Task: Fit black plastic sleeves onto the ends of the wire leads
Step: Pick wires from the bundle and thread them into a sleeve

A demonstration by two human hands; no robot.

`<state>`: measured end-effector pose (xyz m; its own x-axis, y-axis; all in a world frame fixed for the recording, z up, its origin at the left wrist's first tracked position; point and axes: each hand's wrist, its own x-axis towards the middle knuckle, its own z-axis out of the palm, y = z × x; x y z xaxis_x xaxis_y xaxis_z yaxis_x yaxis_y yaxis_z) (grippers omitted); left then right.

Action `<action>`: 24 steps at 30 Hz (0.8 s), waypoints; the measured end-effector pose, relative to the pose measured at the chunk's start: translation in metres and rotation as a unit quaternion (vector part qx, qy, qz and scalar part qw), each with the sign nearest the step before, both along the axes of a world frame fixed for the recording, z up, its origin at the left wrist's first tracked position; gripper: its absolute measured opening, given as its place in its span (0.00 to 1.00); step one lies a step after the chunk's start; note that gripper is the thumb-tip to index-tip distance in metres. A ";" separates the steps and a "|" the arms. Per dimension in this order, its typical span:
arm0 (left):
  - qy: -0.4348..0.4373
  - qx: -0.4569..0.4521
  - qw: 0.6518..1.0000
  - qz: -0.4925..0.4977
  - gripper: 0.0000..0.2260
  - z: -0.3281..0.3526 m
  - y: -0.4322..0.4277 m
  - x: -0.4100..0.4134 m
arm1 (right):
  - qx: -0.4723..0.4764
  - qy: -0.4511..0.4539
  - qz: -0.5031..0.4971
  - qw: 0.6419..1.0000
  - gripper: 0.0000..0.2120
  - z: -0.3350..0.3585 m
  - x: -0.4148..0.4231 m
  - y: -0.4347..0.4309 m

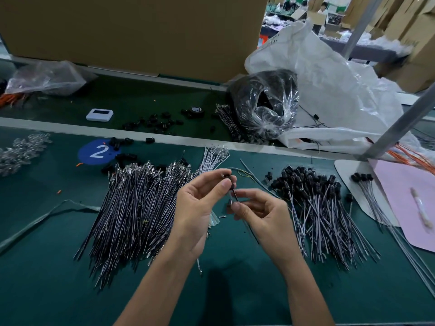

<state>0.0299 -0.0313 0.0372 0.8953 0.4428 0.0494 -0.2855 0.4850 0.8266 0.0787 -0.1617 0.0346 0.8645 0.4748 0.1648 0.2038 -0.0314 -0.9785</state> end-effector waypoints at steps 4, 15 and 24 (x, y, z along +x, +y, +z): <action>0.005 0.000 1.000 0.016 0.08 -0.001 -0.003 -0.001 | 0.010 0.009 -0.011 1.000 0.04 -0.004 -0.003 0.002; 0.045 -0.006 0.999 0.017 0.13 -0.003 -0.011 -0.003 | 0.069 0.046 -0.033 0.996 0.05 -0.007 -0.007 0.010; 0.043 -0.002 0.999 0.025 0.07 0.001 0.004 0.001 | 0.068 0.064 -0.028 0.995 0.05 -0.012 -0.010 0.010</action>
<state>0.0312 -0.0275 0.0379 0.8726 0.4876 -0.0285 -0.2380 0.4754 0.8470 0.0689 -0.1519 0.0231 0.9072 0.4058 0.1109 0.0785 0.0957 -0.9923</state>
